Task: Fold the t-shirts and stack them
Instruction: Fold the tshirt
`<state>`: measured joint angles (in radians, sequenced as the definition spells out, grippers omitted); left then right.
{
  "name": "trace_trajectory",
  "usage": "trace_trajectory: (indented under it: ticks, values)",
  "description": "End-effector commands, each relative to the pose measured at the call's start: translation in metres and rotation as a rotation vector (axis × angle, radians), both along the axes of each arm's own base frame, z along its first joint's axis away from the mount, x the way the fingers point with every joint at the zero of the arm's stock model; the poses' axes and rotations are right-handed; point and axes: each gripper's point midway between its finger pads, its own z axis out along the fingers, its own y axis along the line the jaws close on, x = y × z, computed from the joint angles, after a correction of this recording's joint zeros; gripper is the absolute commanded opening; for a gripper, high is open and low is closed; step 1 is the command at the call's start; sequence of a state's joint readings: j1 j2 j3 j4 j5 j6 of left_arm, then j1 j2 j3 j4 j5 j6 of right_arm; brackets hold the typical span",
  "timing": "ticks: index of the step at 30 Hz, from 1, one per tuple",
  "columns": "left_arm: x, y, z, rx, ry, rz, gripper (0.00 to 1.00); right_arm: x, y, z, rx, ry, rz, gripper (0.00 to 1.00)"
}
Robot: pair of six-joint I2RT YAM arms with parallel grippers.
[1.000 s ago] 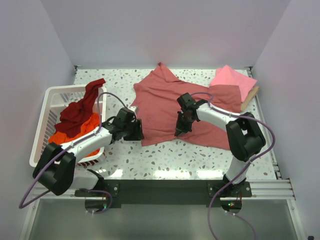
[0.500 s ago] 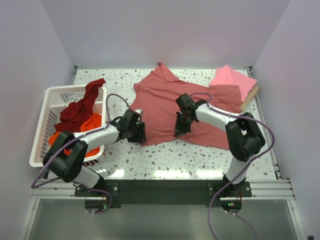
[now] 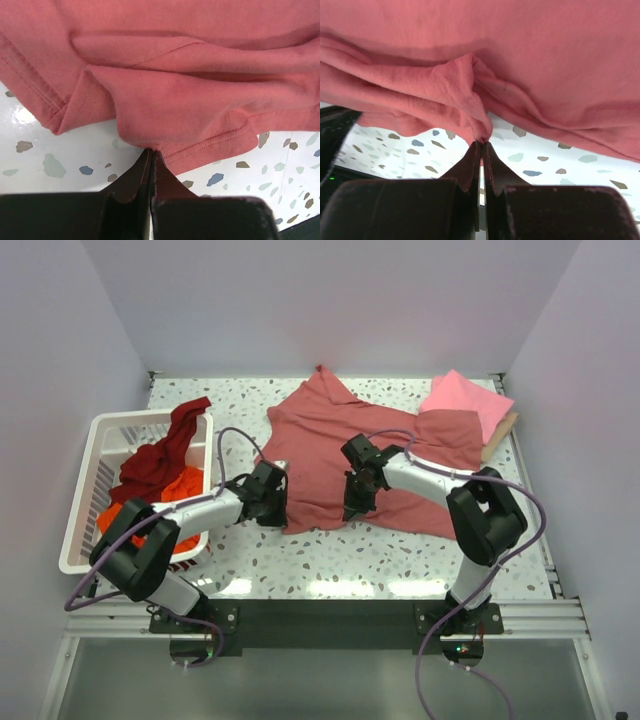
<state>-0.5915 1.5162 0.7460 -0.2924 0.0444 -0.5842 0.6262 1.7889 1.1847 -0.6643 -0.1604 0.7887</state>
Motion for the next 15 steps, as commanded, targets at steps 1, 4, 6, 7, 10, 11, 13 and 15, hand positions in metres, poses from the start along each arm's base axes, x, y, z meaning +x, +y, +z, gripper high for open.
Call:
trace_trajectory:
  ticks: [1,4,6,7,10,11,13,15]
  values:
    - [-0.017,0.019,0.003,0.078,0.048,0.014,0.0,-0.01,0.003,0.008,-0.053,-0.043,0.062,0.0]
    - [-0.021,0.021,0.023,0.055,0.023,0.012,0.0,-0.026,0.003,0.008,-0.091,-0.038,0.092,0.0]
    - [-0.034,0.024,0.029,0.053,0.057,0.001,0.0,-0.032,0.0,0.007,-0.11,-0.037,0.092,0.0]
    - [-0.042,0.028,0.035,0.05,0.068,-0.003,0.0,-0.037,-0.003,0.007,-0.112,-0.031,0.085,0.0]
    - [-0.058,0.031,0.046,0.022,0.086,-0.015,0.0,-0.046,-0.011,0.008,-0.117,-0.031,0.071,0.0]
    - [-0.063,0.03,0.048,0.004,0.096,-0.024,0.0,-0.048,-0.012,0.008,-0.111,-0.032,0.067,0.0]
    - [-0.072,0.031,0.056,-0.014,0.103,-0.03,0.0,-0.058,-0.015,0.006,-0.101,-0.01,0.05,0.09]
    - [-0.075,0.029,0.064,-0.035,0.102,-0.048,0.0,-0.064,-0.018,0.013,-0.078,-0.019,0.036,0.43]
